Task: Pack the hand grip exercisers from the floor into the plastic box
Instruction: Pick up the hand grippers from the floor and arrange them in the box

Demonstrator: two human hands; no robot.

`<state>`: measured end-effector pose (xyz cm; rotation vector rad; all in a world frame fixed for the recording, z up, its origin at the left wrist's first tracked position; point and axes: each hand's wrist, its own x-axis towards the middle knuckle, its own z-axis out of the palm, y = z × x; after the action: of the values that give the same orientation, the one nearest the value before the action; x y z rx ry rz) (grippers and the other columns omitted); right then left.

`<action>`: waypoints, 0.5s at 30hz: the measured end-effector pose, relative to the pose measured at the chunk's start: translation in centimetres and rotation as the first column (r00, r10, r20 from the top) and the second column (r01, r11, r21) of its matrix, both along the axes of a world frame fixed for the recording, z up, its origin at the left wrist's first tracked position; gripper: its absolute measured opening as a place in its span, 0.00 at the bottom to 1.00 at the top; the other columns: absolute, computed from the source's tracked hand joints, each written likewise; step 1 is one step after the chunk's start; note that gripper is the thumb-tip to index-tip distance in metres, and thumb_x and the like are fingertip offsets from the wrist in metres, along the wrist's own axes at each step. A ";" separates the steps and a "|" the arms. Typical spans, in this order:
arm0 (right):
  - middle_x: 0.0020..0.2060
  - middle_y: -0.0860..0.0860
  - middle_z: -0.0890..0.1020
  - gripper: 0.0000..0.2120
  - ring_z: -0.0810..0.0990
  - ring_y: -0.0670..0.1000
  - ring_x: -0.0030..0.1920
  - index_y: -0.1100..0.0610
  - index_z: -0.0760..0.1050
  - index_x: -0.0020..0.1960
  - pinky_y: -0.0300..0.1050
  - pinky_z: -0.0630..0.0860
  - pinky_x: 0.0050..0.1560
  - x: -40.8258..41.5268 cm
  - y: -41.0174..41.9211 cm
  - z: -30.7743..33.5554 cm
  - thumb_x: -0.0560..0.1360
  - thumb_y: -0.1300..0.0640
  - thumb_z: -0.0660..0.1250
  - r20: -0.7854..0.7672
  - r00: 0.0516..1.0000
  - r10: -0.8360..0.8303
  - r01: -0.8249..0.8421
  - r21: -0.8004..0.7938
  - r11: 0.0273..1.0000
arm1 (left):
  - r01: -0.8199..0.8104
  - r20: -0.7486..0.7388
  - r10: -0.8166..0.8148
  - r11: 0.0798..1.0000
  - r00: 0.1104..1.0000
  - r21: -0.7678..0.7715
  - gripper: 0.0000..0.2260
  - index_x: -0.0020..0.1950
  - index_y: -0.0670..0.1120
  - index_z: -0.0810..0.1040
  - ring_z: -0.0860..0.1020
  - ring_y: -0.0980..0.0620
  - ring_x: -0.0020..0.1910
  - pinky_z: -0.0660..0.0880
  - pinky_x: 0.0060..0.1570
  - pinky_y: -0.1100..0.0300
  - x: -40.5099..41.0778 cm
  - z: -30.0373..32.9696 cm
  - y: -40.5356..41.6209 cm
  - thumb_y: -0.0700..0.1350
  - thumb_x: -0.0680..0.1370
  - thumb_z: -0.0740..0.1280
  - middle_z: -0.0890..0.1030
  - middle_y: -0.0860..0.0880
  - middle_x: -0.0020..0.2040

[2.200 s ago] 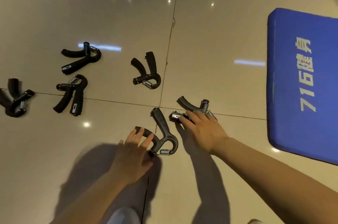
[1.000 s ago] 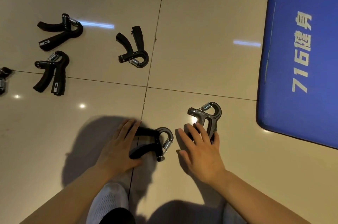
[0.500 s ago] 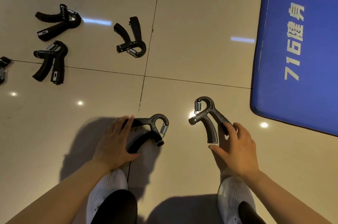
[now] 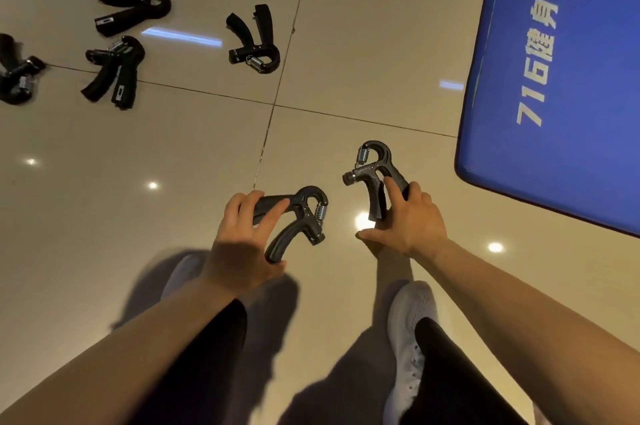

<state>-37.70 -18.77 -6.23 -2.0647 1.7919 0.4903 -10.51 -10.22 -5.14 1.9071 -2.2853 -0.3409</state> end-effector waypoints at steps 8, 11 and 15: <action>0.69 0.61 0.62 0.39 0.66 0.61 0.65 0.49 0.44 0.76 0.55 0.68 0.63 -0.8 3.1 -1.0 0.74 0.32 0.54 0.043 0.985 -0.168 0.170 -0.032 0.985 | 0.120 0.087 -0.125 0.991 0.988 0.062 0.40 0.64 0.47 0.74 0.69 0.39 0.60 0.75 0.47 0.48 -1.7 2.5 4.9 0.50 0.52 0.76 0.72 0.39 0.61; 0.70 0.60 0.59 0.45 0.63 0.61 0.68 0.49 0.44 0.76 0.56 0.67 0.64 -0.9 3.2 -0.8 0.69 0.29 0.59 0.013 0.978 -0.209 0.209 -0.058 0.976 | 0.141 0.131 -0.149 0.988 0.980 0.065 0.39 0.62 0.45 0.76 0.71 0.37 0.58 0.76 0.46 0.47 -1.1 2.5 5.5 0.51 0.52 0.77 0.74 0.38 0.60; 0.72 0.61 0.58 0.53 0.60 0.61 0.70 0.50 0.41 0.76 0.57 0.65 0.65 -0.4 1.5 -0.6 0.65 0.25 0.60 0.001 0.982 -0.187 0.187 -0.052 0.981 | 0.126 0.142 -0.135 0.989 0.981 0.072 0.39 0.63 0.45 0.75 0.71 0.37 0.58 0.76 0.47 0.47 -1.0 2.1 4.9 0.52 0.52 0.76 0.74 0.38 0.59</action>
<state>-38.13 -17.25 -6.80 -1.9039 1.9963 0.3984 -11.49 -5.30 -3.02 1.8732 -2.5309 -0.3002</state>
